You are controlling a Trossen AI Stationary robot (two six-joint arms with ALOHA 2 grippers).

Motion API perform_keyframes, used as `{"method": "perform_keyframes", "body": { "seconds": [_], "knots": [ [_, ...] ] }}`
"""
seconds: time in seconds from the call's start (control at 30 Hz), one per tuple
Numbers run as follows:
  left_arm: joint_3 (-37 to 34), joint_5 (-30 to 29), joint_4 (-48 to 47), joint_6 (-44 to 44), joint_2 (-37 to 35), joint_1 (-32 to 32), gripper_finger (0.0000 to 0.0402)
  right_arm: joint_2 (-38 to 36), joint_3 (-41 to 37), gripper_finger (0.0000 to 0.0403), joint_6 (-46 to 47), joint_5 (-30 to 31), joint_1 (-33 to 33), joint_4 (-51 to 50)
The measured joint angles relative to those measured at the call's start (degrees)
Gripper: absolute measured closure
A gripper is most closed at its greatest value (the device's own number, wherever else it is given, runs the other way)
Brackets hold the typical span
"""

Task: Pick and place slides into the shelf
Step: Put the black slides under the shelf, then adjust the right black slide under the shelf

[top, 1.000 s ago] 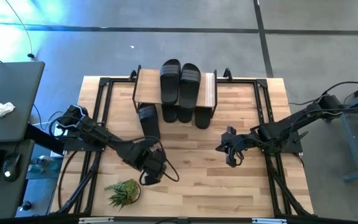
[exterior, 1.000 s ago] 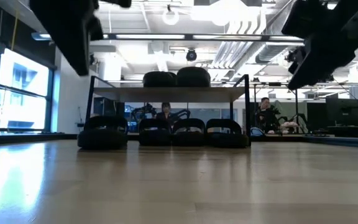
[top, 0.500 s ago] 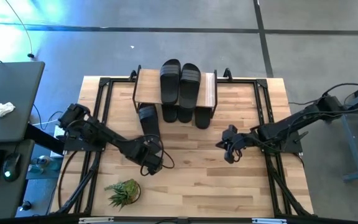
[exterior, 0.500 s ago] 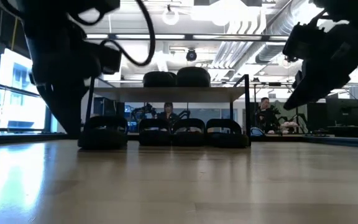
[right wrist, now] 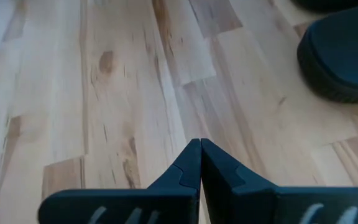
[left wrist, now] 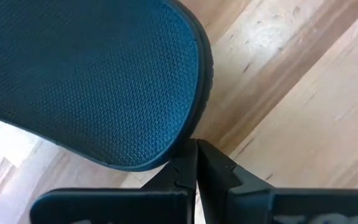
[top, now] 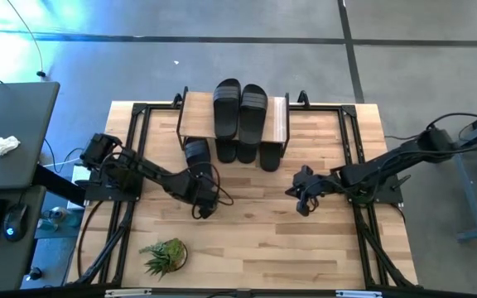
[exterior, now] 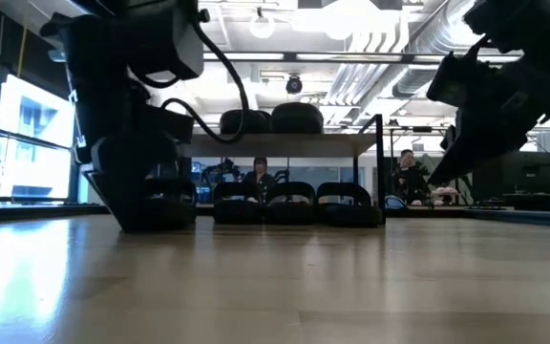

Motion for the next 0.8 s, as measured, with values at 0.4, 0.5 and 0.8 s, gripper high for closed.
{"method": "perform_keyframes", "body": {
  "seconds": [0.4,0.5,0.8],
  "knots": [
    [-0.2,-4.3,-1.6,8.3,0.2,7.2,0.0401,3.4,0.0,0.0403,-1.1,-0.6,0.0,3.7],
    [-0.3,-7.9,-2.8,8.8,0.4,9.6,0.0401,3.4,0.0,0.0403,-1.5,-0.6,0.0,3.8],
    [-0.3,-8.6,-2.1,16.4,0.3,13.5,0.0401,3.4,0.0,0.0403,-1.7,-0.9,-0.1,4.0]
  ]
}}
